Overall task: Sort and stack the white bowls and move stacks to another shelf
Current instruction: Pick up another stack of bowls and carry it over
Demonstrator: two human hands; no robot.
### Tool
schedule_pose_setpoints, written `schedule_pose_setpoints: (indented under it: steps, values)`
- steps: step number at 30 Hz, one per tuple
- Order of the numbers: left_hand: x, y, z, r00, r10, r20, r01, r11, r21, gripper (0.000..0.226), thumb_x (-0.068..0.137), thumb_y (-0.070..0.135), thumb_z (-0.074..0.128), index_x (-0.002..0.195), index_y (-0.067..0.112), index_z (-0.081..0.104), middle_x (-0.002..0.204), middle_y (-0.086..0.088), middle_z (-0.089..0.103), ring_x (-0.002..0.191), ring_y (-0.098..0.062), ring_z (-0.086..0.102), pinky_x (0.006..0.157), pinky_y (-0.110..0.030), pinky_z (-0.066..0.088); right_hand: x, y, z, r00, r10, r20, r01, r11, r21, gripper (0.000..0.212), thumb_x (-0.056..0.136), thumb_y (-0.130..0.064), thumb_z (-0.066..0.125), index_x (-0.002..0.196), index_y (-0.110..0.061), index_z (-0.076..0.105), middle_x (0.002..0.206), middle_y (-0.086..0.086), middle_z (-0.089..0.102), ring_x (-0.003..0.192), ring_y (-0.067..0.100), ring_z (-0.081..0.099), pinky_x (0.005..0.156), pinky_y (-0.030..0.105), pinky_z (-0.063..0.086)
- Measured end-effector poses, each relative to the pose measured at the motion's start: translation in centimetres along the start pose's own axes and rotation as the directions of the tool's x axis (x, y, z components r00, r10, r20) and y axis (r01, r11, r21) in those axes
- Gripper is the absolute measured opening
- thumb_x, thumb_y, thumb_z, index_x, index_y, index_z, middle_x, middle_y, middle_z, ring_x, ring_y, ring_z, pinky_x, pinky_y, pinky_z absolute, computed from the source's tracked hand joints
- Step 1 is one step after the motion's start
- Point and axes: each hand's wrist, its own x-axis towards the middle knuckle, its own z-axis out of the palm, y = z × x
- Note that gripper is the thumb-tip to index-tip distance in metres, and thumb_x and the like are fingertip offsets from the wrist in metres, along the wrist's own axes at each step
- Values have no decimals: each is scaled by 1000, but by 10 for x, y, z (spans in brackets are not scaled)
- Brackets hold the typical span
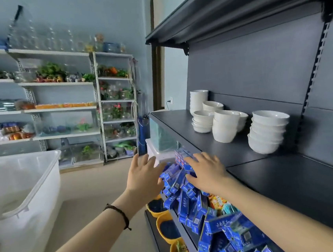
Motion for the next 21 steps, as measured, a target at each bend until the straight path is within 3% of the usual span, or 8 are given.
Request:
schedule_pose_setpoints:
  steps: [5,13,17,21]
  values:
    - [40,-54,54,1000,-13,13,13,1000,24,50,53,47,79,99,27,73,94,-4,71,96,-28,68,98,-48,25,87,-15,22,999,-42,-26,41,999,-31,60,95,-50,44,150,-32,30,148,0,42,136,27,37,112,43,29]
    - [127,-174,149,998,2,62,-2,1000,4,49,57,46,78,103,28,71,102,-2,71,97,-25,66,94,-47,43,241,-53,55,1000,15,-7,-15,1000,-16,61,98,-47,44,153,-29,25,156,4,32,146,27,25,117,47,23]
    - [181,-226,192,997,62,38,-63,998,22,49,58,46,77,103,28,72,103,-2,71,96,-25,67,95,-45,31,309,-65,68,997,78,-30,-77,997,27,62,97,-46,43,154,-29,25,157,4,31,146,27,26,116,48,24]
    - [224,-245,235,988,133,83,-129,990,-53,49,58,44,75,104,28,72,105,-2,71,98,-25,67,93,-45,44,354,-56,86,989,147,-15,-146,989,22,60,95,-49,39,151,-28,32,153,3,38,142,27,33,114,46,27]
